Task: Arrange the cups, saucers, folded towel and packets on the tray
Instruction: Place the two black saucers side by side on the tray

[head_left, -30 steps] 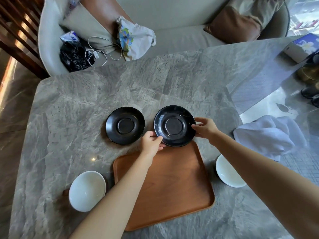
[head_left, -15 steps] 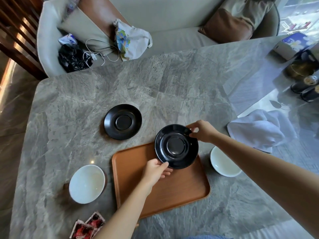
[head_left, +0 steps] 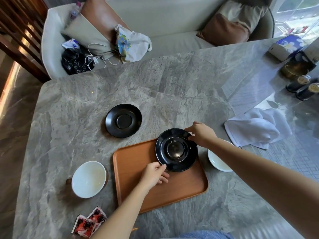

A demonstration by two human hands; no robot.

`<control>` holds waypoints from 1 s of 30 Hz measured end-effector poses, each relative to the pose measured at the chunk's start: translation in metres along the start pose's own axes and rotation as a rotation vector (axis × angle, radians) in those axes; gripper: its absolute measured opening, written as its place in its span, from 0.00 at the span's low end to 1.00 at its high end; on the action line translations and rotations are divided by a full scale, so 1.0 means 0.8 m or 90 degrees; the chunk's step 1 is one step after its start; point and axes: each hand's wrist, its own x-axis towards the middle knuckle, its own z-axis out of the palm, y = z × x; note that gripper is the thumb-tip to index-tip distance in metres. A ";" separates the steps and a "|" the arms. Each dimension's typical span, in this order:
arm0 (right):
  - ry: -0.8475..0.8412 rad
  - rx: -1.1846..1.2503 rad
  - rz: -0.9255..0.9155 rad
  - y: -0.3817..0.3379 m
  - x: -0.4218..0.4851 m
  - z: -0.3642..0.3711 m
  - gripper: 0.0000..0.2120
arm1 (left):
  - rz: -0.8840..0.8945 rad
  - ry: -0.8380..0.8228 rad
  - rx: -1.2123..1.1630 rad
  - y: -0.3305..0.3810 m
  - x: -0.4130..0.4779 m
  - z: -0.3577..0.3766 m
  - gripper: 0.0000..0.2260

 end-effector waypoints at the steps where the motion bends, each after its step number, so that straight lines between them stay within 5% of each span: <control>1: 0.002 -0.003 -0.005 0.000 0.000 0.000 0.18 | -0.003 -0.002 0.001 -0.001 0.001 -0.001 0.11; 21: -0.031 0.055 0.041 0.002 0.018 -0.003 0.16 | -0.072 -0.036 0.014 0.006 0.014 -0.003 0.13; 25: -0.060 0.069 0.080 0.000 0.025 -0.005 0.10 | -0.083 -0.087 0.121 0.021 0.018 -0.032 0.14; 30: 0.114 0.171 0.053 -0.025 0.038 -0.010 0.10 | 0.050 0.105 0.078 0.044 0.025 -0.115 0.12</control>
